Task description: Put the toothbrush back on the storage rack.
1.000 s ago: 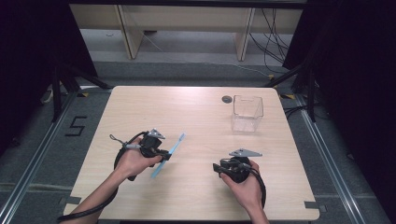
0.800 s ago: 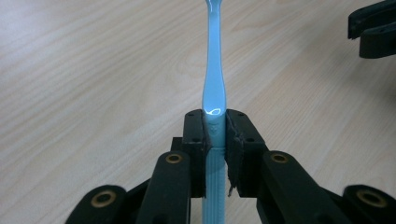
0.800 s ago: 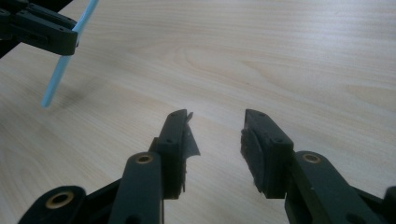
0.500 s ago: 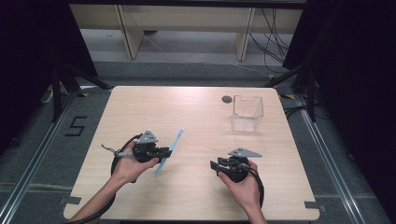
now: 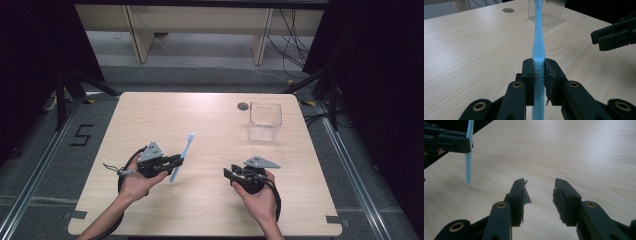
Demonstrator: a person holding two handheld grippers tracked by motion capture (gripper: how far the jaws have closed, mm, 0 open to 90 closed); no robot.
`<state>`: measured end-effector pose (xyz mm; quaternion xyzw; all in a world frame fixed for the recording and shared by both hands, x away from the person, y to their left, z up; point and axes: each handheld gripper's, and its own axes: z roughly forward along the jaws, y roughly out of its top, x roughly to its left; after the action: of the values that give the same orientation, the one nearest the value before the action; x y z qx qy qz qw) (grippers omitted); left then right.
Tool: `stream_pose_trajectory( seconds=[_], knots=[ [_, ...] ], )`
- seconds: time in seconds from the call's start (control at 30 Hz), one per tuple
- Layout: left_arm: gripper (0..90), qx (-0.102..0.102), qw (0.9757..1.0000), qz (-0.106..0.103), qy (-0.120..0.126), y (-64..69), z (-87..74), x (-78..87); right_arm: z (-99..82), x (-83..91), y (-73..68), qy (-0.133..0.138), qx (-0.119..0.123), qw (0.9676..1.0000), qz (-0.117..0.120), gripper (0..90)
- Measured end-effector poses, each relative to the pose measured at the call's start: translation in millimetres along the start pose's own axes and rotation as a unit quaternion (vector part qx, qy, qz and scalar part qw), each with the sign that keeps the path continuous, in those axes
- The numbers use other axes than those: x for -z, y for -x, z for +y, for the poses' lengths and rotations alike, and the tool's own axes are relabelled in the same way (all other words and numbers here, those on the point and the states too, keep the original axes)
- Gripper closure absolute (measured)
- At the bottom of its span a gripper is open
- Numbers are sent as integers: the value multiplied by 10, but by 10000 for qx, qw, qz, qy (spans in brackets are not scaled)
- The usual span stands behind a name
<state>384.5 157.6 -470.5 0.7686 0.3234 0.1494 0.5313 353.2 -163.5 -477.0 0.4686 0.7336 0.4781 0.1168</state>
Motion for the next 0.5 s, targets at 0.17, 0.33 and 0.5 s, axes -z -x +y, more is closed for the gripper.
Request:
stream_pose_trajectory(
  seconds=[0.17,0.33,0.5],
  knots=[
    [781,-55,9998,-31,189,15,-4,9,43,-3,-47,174,51,9998,54,614],
    [781,-102,9992,-22,396,27,-5,19,93,-13,-90,289,142,9994,122,618],
    [781,-204,9972,-121,707,38,-28,36,121,-21,-134,407,80,9990,148,622]
  ],
)
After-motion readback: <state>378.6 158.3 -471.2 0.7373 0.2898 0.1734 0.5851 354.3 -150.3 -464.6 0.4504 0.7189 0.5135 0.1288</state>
